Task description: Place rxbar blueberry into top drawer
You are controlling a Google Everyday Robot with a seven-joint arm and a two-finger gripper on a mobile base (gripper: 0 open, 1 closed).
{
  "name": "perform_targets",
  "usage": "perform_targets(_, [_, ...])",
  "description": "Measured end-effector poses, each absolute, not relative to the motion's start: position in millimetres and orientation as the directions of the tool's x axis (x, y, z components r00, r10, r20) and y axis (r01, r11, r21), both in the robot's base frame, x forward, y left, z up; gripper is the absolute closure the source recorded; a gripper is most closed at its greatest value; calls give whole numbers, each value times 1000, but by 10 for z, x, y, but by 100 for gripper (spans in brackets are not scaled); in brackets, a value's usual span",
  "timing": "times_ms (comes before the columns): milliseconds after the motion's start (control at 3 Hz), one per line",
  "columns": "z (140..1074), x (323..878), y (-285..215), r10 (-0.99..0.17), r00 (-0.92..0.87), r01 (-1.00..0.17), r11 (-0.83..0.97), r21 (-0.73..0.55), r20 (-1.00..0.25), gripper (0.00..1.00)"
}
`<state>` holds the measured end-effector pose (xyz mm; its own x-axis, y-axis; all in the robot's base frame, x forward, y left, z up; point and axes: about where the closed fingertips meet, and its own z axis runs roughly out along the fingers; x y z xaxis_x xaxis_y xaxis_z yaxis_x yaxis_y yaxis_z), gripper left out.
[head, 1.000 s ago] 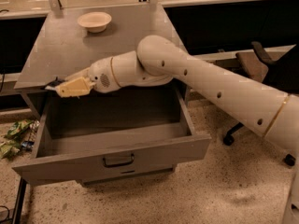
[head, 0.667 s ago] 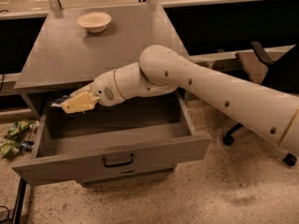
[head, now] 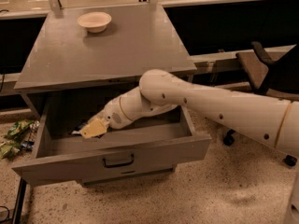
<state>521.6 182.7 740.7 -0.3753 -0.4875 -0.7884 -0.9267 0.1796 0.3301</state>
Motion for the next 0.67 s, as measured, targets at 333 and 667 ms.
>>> perform_targets(333, [7143,5517,1858,-514,-376,-926,246,287,-771,100])
perform_targets(667, [7072,5733,1855,-518,-367,-924,301,236,-773,84])
